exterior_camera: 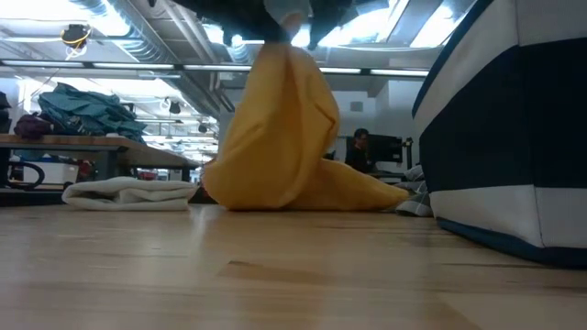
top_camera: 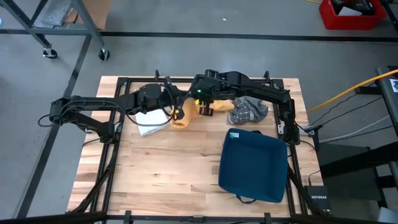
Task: Fold towel
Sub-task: Fold the yellow towel
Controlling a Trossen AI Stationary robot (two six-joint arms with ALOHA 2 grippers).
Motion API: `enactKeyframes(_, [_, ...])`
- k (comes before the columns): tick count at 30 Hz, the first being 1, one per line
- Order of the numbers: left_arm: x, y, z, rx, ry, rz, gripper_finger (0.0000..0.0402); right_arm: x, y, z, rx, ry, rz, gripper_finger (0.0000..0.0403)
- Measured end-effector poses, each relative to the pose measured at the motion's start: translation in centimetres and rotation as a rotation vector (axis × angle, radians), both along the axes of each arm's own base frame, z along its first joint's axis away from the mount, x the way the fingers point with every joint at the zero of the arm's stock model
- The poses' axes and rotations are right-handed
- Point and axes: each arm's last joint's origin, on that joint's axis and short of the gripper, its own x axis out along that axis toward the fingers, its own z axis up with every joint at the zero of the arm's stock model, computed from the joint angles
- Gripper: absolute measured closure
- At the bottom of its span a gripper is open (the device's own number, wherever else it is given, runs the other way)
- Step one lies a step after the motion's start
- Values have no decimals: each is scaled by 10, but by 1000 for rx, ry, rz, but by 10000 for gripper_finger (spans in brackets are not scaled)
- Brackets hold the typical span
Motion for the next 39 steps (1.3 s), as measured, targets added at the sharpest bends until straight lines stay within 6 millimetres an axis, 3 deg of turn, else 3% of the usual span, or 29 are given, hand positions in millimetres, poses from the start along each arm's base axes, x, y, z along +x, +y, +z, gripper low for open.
enactKeyframes(5, [-9, 6, 34, 112, -79, 73, 399, -10, -4, -2, -133, 125, -51, 326])
enactKeyframes(14, [-34, 24, 116, 359, -279, 209, 400, -14, -3, -2, -134, 148, -72, 256])
enactKeyframes(21, [-68, 35, 182, 525, -388, 344, 401, -14, -2, -3, -114, 158, -59, 251])
enactKeyframes(26, [-89, 36, 212, 520, -508, 392, 401, -14, -1, -3, -78, 148, -42, 258])
enactKeyframes(29, [-92, 35, 217, 482, -558, 356, 401, -13, -1, -3, -78, 148, -41, 258])
enactKeyframes(32, [-88, 34, 209, 401, -509, 248, 401, -13, -1, -3, -78, 148, -42, 258])
enactKeyframes(39, [-72, 26, 153, 76, -27, -75, 402, -16, -1, -6, 0, 178, -10, 259])
